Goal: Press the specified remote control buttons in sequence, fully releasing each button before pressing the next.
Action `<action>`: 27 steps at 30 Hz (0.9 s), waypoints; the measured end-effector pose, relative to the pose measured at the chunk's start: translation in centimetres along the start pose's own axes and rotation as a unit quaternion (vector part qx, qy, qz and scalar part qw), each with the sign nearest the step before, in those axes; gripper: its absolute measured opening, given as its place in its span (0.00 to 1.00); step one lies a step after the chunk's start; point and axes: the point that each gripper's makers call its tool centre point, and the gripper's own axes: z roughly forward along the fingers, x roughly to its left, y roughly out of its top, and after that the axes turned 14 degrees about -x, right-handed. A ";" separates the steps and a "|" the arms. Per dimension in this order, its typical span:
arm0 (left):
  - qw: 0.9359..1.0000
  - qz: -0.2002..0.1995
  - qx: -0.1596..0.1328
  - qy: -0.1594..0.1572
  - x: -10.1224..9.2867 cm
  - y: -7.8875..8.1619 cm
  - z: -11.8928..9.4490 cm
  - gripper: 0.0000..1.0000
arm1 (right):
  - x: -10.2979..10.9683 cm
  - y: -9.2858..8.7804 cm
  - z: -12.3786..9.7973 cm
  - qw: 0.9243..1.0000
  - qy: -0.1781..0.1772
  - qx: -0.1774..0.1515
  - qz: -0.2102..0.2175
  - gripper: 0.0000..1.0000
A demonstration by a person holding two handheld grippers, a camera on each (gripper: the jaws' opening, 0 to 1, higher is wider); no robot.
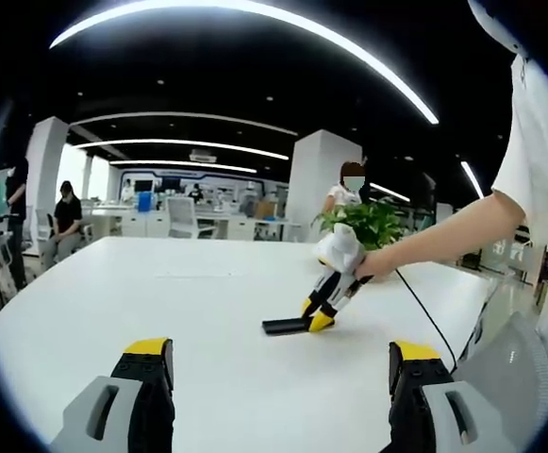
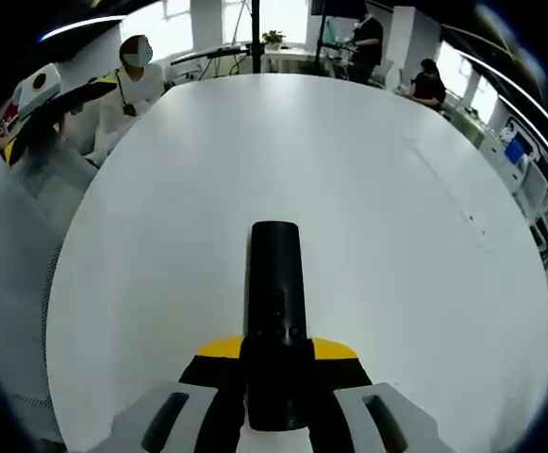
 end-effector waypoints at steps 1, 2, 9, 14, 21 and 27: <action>1.000 -0.001 0.000 0.000 0.0 0.0 0.0 0.98 | 0.1 0.2 0.0 1.000 -0.009 -0.013 0.022 0.22; 1.000 -0.001 0.000 0.001 0.0 0.0 0.0 0.98 | 0.1 0.3 0.0 0.999 -0.015 -0.019 0.036 0.22; 1.000 -0.002 -0.003 0.005 0.3 0.1 0.0 0.98 | -1.5 2.8 -2.1 0.965 -0.130 -0.171 0.150 0.51; 1.000 -0.002 -0.003 0.003 0.1 0.1 0.0 0.98 | -0.6 3.5 -5.0 0.936 -0.202 -0.235 0.166 0.82; 1.000 -0.004 -0.006 0.004 0.2 0.2 0.0 0.98 | 2.4 4.5 -9.9 0.888 -0.268 -0.314 0.202 0.99; 1.000 -0.001 -0.005 0.002 0.1 0.2 0.0 0.98 | 5.2 3.9 -13.7 0.861 -0.313 -0.334 0.222 0.99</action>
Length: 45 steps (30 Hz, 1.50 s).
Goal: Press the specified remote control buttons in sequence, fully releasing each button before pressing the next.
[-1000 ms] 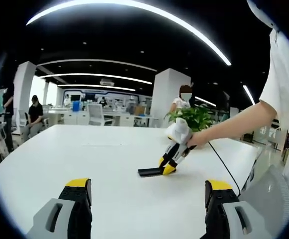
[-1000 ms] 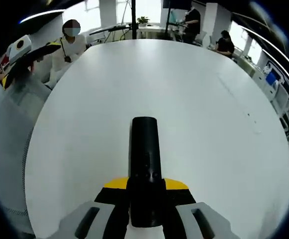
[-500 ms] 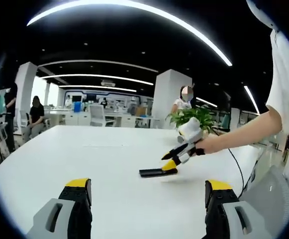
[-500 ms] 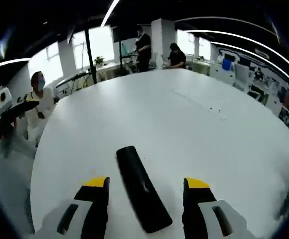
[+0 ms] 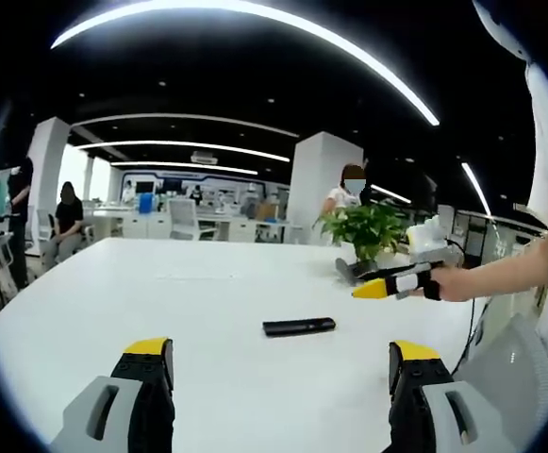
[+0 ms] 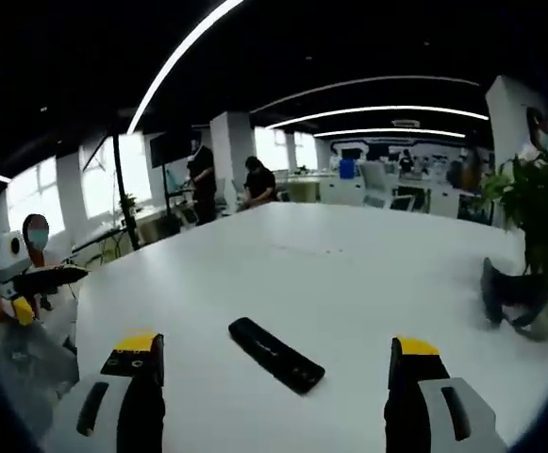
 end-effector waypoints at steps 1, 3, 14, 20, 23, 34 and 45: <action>1.000 0.000 -0.001 0.000 0.0 0.0 0.0 0.98 | 0.1 0.2 -0.6 1.000 -0.005 -0.004 0.002 0.99; 1.000 -0.003 -0.003 0.000 0.0 0.1 0.0 0.99 | 0.3 0.8 -1.3 1.000 -0.012 -0.022 0.015 0.99; 1.000 -0.014 -0.008 -0.002 -0.1 0.2 0.0 0.99 | 1.6 2.3 -6.6 0.997 -0.057 -0.050 0.000 0.99; 1.000 -0.013 -0.006 -0.001 -0.1 0.2 0.0 0.99 | 2.8 1.7 -9.5 0.996 -0.073 -0.048 -0.023 0.99; 1.000 -0.014 -0.006 0.001 0.0 0.2 0.0 0.99 | 2.9 1.2 -10.7 0.995 -0.086 -0.053 -0.021 0.99; 1.000 -0.023 -0.014 -0.003 -0.4 0.5 0.0 0.98 | 3.4 1.1 -10.9 0.991 -0.102 -0.082 -0.009 0.99; 1.000 -0.014 -0.023 0.003 -0.1 0.9 -0.1 0.99 | 4.3 0.2 -10.9 0.994 -0.088 -0.054 -0.040 0.99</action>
